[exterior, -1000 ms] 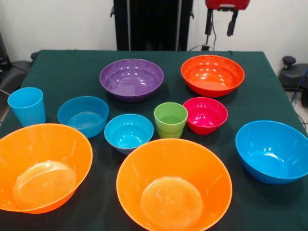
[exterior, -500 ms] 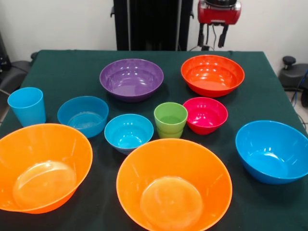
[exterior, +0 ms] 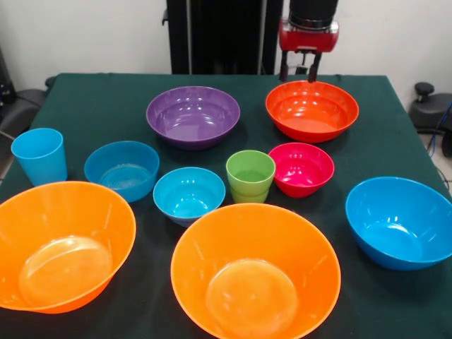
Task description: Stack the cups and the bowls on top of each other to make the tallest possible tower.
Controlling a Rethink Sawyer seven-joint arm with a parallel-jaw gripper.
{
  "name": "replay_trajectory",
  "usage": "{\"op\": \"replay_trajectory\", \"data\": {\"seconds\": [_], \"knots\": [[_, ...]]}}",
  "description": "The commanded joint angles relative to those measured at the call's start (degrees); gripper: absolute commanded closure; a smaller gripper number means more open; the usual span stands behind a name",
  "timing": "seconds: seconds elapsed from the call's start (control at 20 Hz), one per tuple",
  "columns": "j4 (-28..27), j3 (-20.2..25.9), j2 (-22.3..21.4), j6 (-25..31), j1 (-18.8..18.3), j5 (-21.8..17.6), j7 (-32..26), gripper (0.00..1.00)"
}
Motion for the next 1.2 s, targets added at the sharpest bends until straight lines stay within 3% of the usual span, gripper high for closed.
{"op": "replay_trajectory", "data": {"seconds": [0.05, 1.2], "knots": [[-3.1, 1.6, 5.9, -5.3, -1.6, -4.1, 5.8, 0.0], [-5.6, 0.9, 10.2, -8.3, -2.3, -6.2, 6.5, 0.0]]}}
